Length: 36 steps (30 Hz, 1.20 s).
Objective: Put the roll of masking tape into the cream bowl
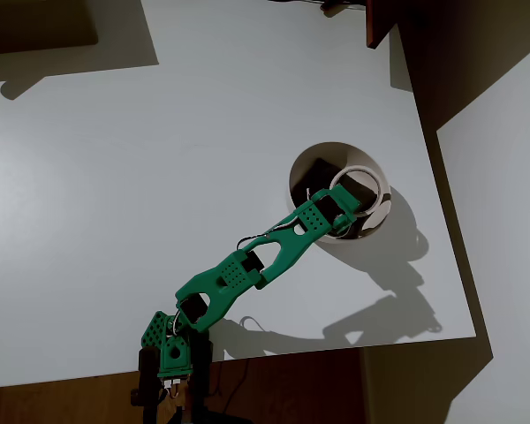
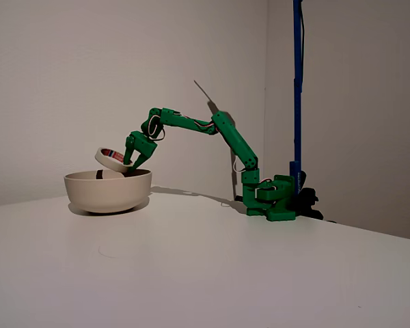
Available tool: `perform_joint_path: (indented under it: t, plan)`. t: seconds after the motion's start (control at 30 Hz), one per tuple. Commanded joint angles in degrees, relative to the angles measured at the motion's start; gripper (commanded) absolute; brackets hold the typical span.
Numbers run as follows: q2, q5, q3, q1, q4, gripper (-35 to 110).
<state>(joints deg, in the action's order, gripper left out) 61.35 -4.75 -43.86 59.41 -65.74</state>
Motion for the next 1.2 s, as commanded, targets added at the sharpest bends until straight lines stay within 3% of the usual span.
perform_joint_path:
  t: [0.0,0.13,0.37,0.5,0.57,0.83,1.17]
  plan:
    - [3.43,0.18,5.71,0.0,-0.62,1]
    - [3.6,0.97,5.71,0.0,-0.18,9]
    - [4.31,2.72,5.71,0.35,0.88,7]
    - [5.98,4.31,5.71,0.44,1.14,-8]
    - [7.38,5.1,5.71,0.35,0.62,-8]
    - [16.7,7.38,5.71,-3.43,-5.54,-8]
    - [30.67,9.14,5.45,-15.91,-18.98,-8]
